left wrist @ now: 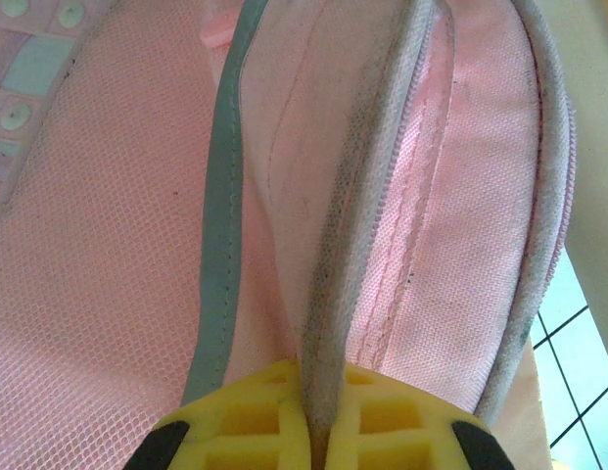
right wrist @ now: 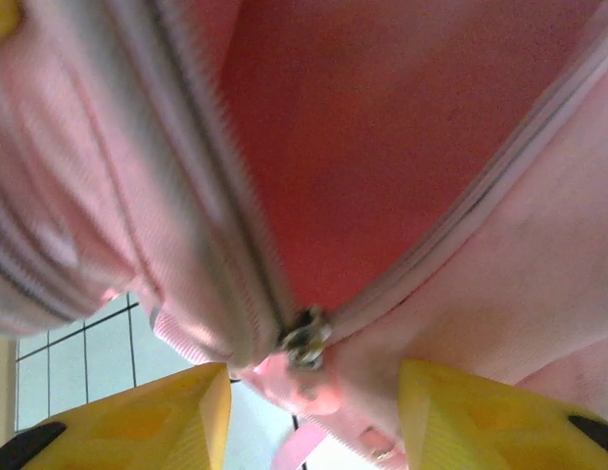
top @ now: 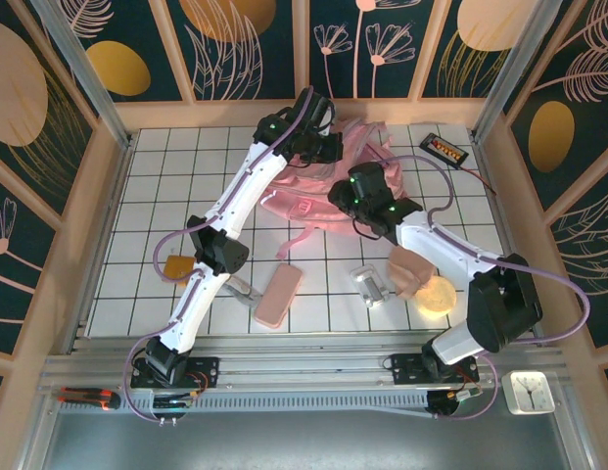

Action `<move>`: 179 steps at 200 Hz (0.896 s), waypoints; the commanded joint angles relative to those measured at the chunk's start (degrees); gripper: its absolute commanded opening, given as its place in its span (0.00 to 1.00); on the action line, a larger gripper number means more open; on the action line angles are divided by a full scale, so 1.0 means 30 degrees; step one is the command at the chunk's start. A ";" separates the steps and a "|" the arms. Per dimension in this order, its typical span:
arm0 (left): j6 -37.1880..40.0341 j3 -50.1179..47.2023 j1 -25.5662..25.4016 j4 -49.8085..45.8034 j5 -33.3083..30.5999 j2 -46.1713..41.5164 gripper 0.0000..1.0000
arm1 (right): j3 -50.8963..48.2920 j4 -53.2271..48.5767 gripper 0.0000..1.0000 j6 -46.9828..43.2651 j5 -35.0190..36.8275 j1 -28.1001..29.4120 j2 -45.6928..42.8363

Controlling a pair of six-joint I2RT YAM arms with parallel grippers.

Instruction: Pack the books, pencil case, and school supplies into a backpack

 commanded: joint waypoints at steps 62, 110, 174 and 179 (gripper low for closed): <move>-0.0802 0.1296 -0.0134 0.1631 0.0804 -0.0704 0.00 | 0.1520 -0.0521 0.40 -0.1654 -0.0968 -0.1106 0.2032; -0.0787 0.1281 -0.0120 0.1813 0.0858 -0.0812 0.00 | 0.0137 0.0439 0.42 -0.1848 -0.1381 -0.0804 0.1736; -0.0664 0.1297 -0.0120 0.1796 0.1079 -0.0868 0.00 | -0.1074 0.2524 0.39 -0.4413 -0.2444 -0.0679 0.1741; -0.0622 0.1277 -0.0130 0.1763 0.1060 -0.0870 0.00 | -0.1101 0.2576 0.39 -0.4636 -0.2602 -0.0708 0.1777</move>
